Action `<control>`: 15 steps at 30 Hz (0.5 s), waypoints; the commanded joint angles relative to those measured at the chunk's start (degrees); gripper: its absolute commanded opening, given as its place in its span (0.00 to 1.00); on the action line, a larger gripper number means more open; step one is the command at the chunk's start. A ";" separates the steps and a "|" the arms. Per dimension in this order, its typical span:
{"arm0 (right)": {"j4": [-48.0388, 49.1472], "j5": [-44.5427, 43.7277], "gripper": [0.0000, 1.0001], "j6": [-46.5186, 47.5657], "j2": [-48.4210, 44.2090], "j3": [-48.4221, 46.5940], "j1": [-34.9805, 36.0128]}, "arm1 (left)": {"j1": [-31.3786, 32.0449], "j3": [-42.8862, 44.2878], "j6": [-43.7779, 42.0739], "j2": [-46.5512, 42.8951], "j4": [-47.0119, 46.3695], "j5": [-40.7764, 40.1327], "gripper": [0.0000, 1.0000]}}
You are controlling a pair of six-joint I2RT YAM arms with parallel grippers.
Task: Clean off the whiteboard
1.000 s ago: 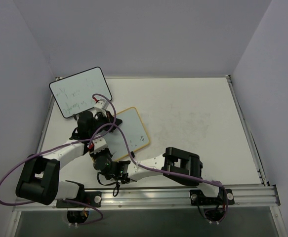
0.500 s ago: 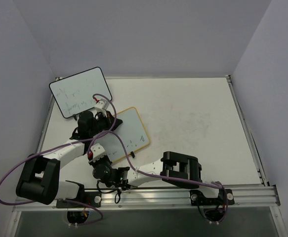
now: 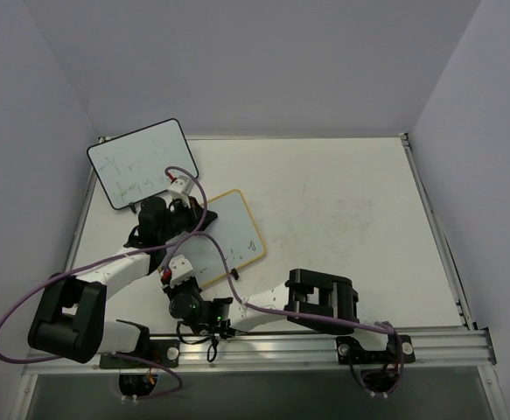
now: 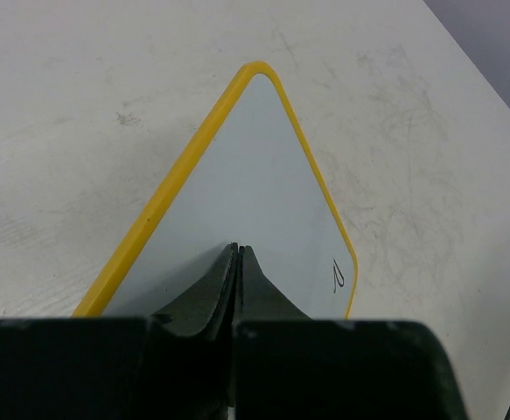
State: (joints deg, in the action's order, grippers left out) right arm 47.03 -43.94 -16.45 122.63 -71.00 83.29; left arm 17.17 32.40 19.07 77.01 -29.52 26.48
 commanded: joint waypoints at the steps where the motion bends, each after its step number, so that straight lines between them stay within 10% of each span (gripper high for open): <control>1: -8.62 -6.15 0.00 -2.53 0.33 3.59 -4.44 | 0.06 1.00 -1.23 -1.60 -0.01 -1.25 0.02; 15: -10.20 -9.85 0.00 -6.84 -2.04 8.60 -8.75 | 0.06 0.91 -1.40 -1.60 0.16 -1.26 0.02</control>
State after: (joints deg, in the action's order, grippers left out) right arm 47.16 -47.83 -22.28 119.52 -65.73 79.90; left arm 17.17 32.40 18.81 76.84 -28.77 25.67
